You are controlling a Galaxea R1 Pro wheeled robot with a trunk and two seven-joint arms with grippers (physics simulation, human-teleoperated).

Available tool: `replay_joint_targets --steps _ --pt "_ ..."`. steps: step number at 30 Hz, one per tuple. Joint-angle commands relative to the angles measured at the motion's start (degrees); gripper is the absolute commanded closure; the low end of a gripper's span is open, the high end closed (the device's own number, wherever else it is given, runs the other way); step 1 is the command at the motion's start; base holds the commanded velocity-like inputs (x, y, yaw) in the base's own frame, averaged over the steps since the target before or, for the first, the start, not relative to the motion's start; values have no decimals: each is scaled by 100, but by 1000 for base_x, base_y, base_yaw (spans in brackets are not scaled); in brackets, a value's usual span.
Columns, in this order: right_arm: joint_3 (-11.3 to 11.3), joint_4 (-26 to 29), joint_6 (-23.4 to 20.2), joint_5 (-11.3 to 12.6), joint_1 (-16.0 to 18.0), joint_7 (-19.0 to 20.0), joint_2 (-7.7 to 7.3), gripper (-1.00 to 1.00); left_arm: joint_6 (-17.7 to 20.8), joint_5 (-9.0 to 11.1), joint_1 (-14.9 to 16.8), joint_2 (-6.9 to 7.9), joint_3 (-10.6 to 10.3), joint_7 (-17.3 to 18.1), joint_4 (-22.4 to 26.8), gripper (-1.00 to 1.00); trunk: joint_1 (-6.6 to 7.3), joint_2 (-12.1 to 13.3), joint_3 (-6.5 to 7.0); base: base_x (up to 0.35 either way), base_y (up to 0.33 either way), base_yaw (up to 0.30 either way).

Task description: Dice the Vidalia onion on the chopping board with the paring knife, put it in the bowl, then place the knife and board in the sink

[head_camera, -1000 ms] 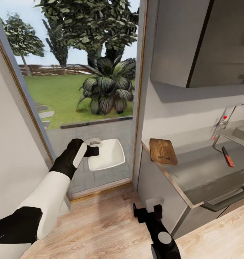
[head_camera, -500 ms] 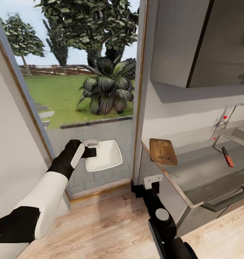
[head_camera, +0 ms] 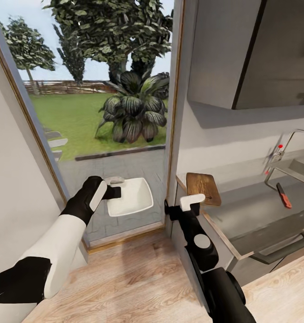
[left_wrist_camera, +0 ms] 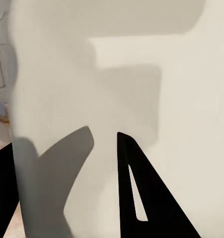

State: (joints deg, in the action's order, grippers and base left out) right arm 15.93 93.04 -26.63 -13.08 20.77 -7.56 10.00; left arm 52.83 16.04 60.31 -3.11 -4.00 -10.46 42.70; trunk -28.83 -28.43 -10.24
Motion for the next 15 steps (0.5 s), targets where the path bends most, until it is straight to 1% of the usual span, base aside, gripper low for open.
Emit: replay_joint_targets --steps 1,2,4,5,7,8,10,11,13,15 --pt "8 6 -44 -36 54 -78 0 -100 17 66 4 -2 -13 -54 7 100 -3 -11 -11 0 0 0" --pt "8 5 -42 -36 76 -126 0 -100 17 66 3 -5 -13 -54 8 100 -3 -11 -11 0 0 0" --pt "7 5 -33 -37 133 -438 0 -100 17 66 4 -13 -13 -53 8 100 -3 -11 -11 0 0 0" --pt "7 4 -17 -33 175 -923 0 -100 17 66 4 -31 -13 -53 11 100 -3 -11 -11 0 0 0" --pt "7 4 -5 -29 322 -1493 0 -100 17 66 5 -54 -13 -55 16 100 -3 -11 -11 0 0 0" --pt "7 4 -4 -27 370 -1622 0 -100 17 66 5 -58 -13 -55 14 100 -3 -11 -11 0 0 0" --pt "6 -5 -26 -12 631 -2059 0 -100 15 66 5 -69 -13 -54 10 100 -3 -11 -11 0 0 0" --pt "6 -10 -37 -8 710 -2140 0 -100 13 66 6 -70 -13 -53 8 100 -3 -11 -11 0 0 0" --pt "6 -32 -124 1 1001 -2352 0 -100 15 66 4 -73 -13 -53 4 100 -3 -11 -11 0 0 0" --pt "6 -42 -361 0 1214 -2449 0 -100 15 66 4 -72 -13 -53 2 100 -3 -11 -11 0 0 0"
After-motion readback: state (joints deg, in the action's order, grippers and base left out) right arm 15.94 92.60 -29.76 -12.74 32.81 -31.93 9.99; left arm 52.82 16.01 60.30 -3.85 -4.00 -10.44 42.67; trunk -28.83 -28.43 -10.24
